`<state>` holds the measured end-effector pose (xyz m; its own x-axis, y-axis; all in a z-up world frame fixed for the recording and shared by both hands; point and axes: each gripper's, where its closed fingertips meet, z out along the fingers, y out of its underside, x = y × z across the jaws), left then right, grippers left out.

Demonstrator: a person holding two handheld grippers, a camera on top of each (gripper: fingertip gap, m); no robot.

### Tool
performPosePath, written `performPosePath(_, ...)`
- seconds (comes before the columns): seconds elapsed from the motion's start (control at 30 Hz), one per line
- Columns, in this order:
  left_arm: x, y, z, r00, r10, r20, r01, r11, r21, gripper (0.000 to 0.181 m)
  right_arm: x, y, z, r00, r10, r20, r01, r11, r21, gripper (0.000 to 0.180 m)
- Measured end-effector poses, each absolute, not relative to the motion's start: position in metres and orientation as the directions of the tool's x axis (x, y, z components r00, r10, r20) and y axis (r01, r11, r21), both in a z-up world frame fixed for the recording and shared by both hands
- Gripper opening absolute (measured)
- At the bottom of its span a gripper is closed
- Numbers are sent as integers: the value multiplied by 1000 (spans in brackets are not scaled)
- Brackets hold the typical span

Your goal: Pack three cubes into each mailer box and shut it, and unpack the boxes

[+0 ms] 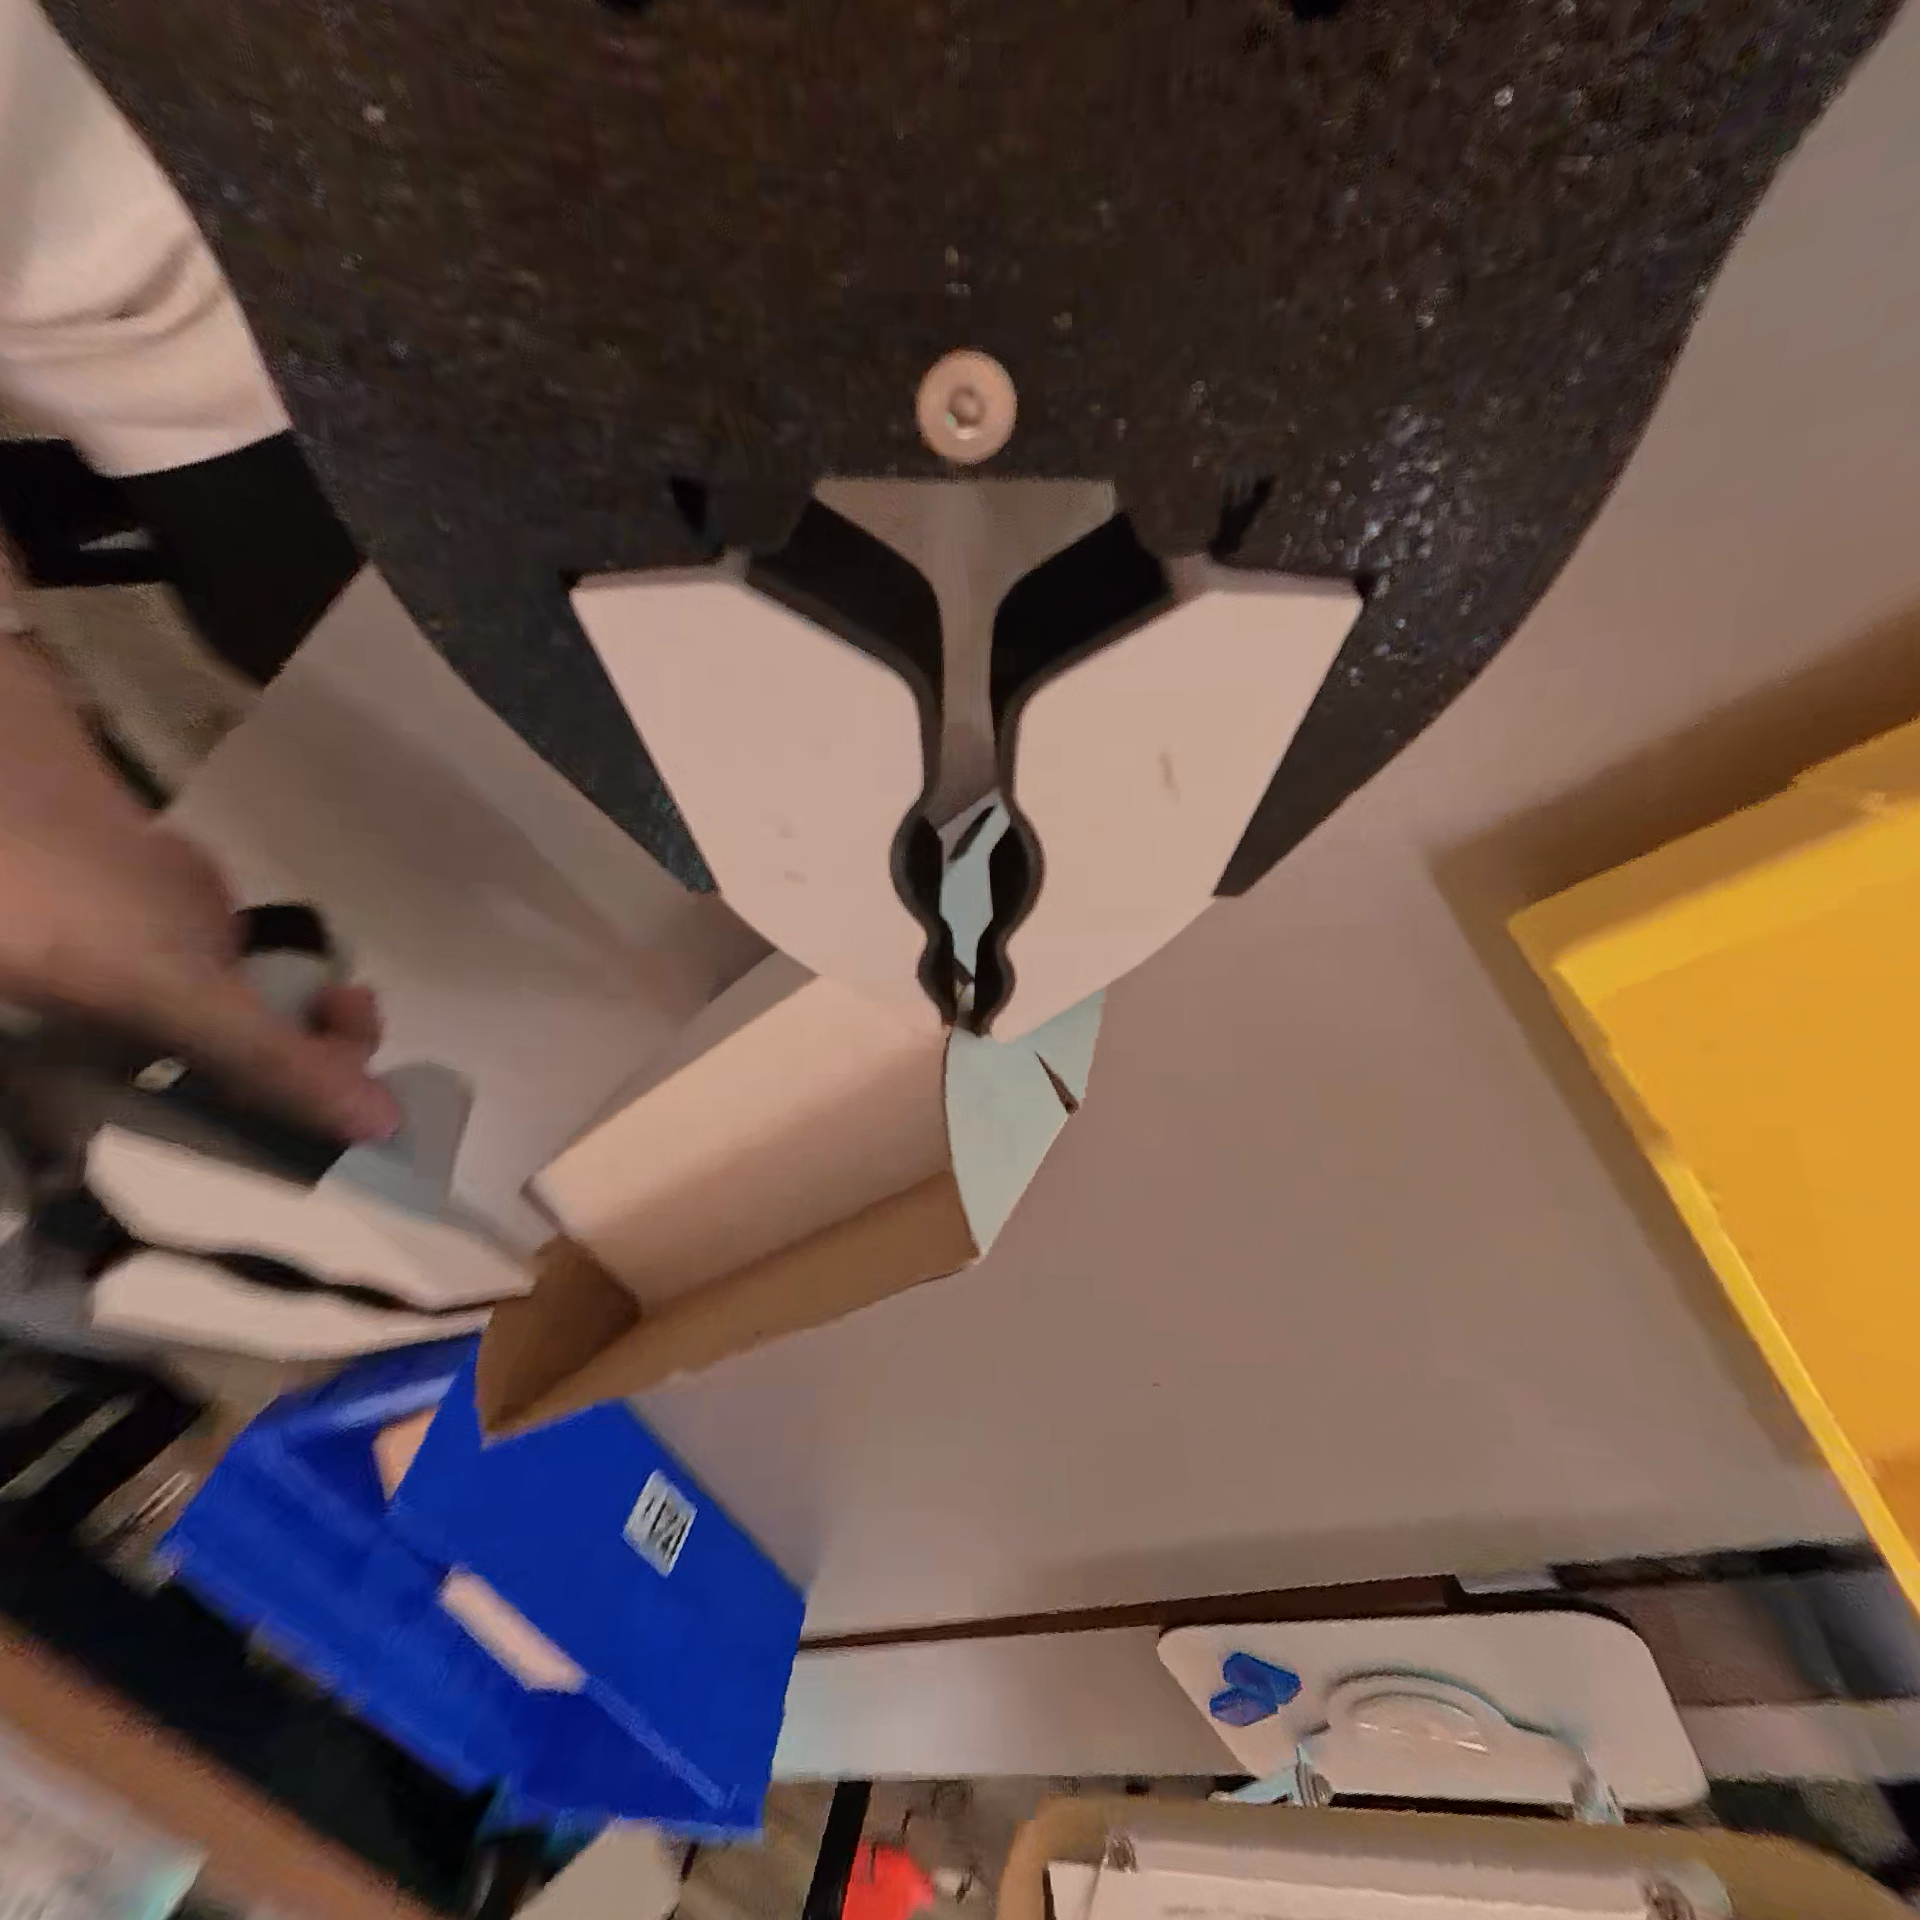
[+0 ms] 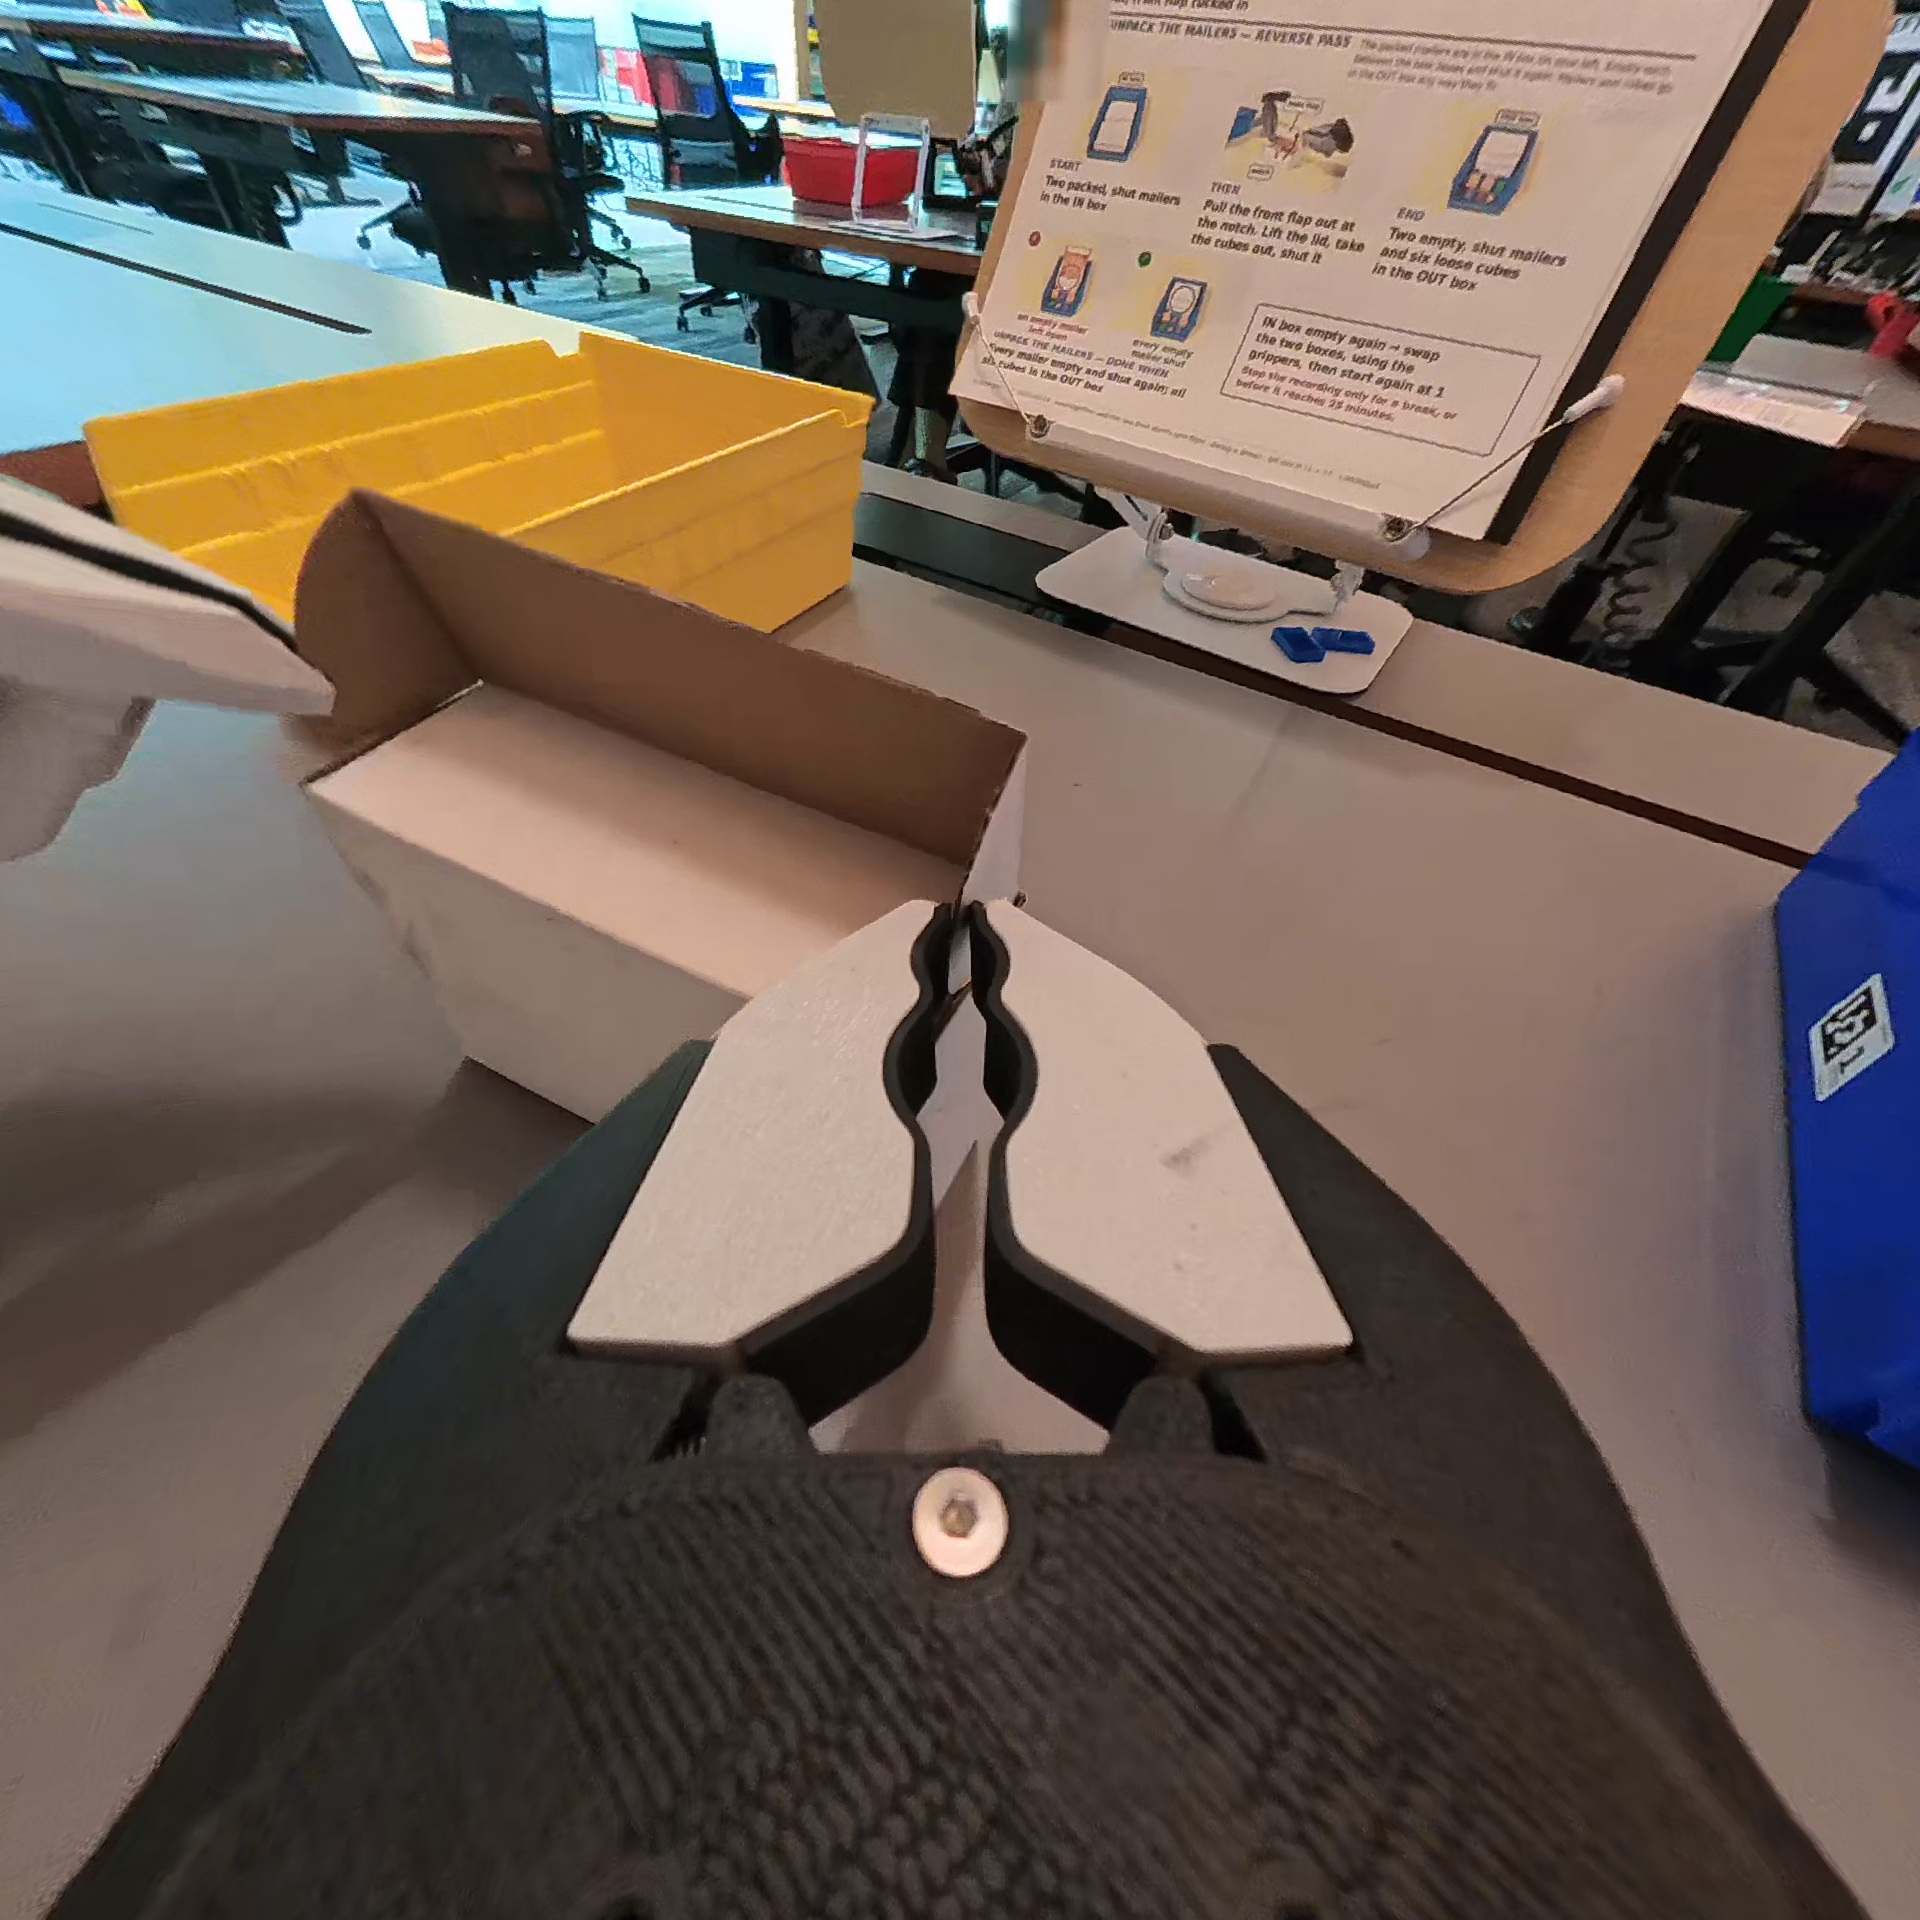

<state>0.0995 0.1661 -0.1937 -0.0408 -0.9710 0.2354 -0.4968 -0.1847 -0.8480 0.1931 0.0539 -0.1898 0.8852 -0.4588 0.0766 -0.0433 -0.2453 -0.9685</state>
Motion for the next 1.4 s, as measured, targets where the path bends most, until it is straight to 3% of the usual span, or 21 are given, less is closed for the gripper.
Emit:
performPosePath(0.13, 102, 172, -185, -75, -835, 544, -425, -467, -775, 3, 187, 55, -190, 872, -467, 147, 15, -274, -962, 4)
performPosePath(0.23, 103, 177, -187, -90, -748, 657, -416, -571, -708, 3, 184, 59, -191, 862, -465, 202, 58, -304, -951, 4)
performPosePath(0.33, 103, 182, -194, -73, -787, 613, -420, -533, -734, 3, 182, 63, -191, 854, -460, 243, 93, -325, -941, 4)
performPosePath(0.53, 109, 191, -198, -2, -952, 306, -399, -280, -873, 10, 183, 66, -190, 854, -459, 243, 93, -324, -941, 4)
performPosePath(0.77, 119, 196, -200, 102, -977, 186, -416, -212, -884, 2, 182, 65, -190, 850, -457, 261, 112, -328, -938, 4)
performPosePath(0.87, 122, 197, -200, 165, -956, 243, -414, -290, -863, 1, 180, 65, -190, 846, -458, 274, 126, -327, -937, 5)
performPosePath(1.07, 127, 194, -199, 132, -819, 559, -387, -561, -731, 3, 176, 63, -191, 814, -468, 345, 186, -352, -917, 5)
performPosePath(1.13, 127, 194, -202, 129, -866, 483, -403, -491, -772, 3, 175, 64, -191, 817, -464, 344, 189, -348, -918, 5)
performPosePath(1.27, 121, 195, -209, 139, -985, 101, -487, -157, -859, 2, 175, 63, -198, 835, -438, 332, 177, -359, -917, 5)
performPosePath(1.4, 119, 194, -208, 152, -988, -22, -505, -58, -861, 2, 166, 60, -196, 867, -396, 303, 174, -330, -928, 8)
